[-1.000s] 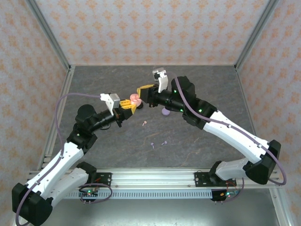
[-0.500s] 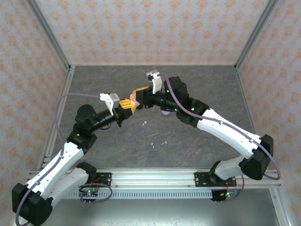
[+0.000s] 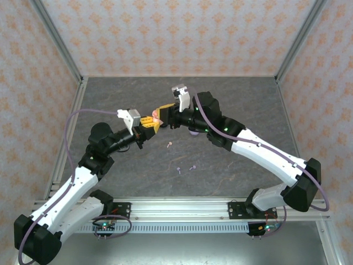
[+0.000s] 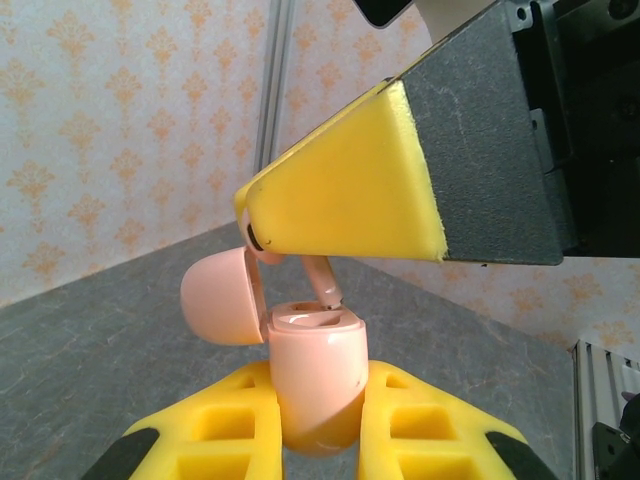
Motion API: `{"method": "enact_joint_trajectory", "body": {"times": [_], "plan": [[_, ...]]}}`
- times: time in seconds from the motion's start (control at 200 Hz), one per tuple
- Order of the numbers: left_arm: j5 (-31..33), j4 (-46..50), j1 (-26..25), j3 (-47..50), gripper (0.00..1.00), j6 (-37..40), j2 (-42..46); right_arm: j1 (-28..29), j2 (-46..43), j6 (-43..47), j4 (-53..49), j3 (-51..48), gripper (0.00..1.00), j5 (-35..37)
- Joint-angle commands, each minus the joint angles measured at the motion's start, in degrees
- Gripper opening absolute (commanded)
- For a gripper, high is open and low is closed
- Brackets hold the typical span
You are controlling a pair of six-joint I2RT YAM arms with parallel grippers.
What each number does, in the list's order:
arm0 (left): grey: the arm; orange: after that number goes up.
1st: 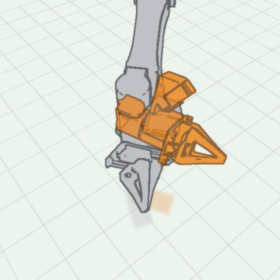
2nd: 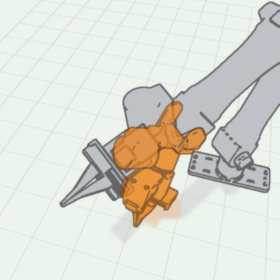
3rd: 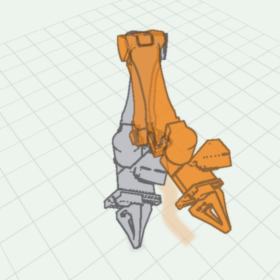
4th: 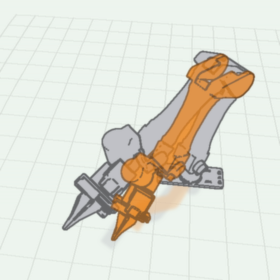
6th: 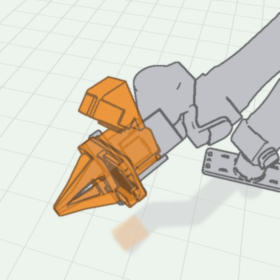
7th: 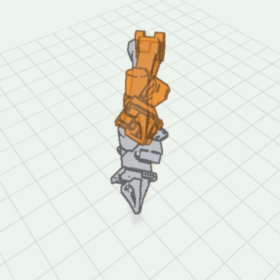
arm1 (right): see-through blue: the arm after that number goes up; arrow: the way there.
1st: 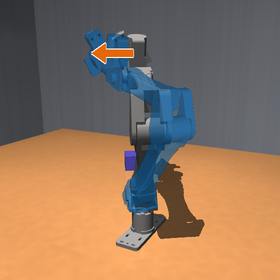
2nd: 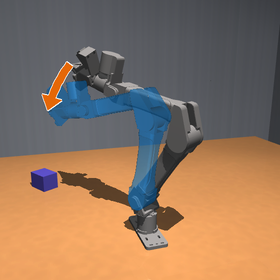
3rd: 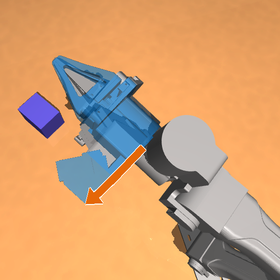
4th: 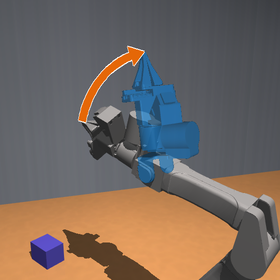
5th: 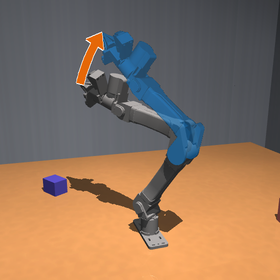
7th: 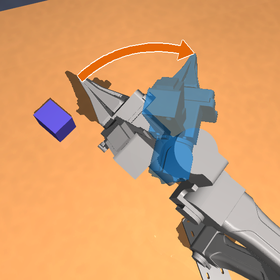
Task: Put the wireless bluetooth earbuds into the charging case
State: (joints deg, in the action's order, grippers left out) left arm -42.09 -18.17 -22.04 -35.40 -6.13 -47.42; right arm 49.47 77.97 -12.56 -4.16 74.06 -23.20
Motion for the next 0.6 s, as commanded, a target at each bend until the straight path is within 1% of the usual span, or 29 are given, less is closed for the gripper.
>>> {"method": "enact_joint_trajectory", "body": {"times": [0.0,0.215,0.4,0.51,0.596], "plan": [[0.51,-1.89,-0.29,-0.47,0.15,0.07,0.27,0.62,-1.49,0.97,1.1,-0.98,0.19,-0.79],[0.81,-2.12,-0.33,-0.46,0.15,-0.87,0.27,0.62,-2.16,1.73,2.21,-1.2,0.19,0.99],[1.96,-4.27,-0.35,0.22,0.15,-5.1,0.22,0.62,-3.34,3.37,4.28,-1.12,0.19,2.83],[3.43,-5.65,-0.31,0.81,0.15,-8.24,0.22,0.62,-3.26,3.53,6.12,-1.29,0.19,2.89],[3.43,-7.22,-0.32,1.44,0.15,-10.2,0.23,0.58,-3.01,3.41,7.65,-1.54,0.19,2.88]]}}
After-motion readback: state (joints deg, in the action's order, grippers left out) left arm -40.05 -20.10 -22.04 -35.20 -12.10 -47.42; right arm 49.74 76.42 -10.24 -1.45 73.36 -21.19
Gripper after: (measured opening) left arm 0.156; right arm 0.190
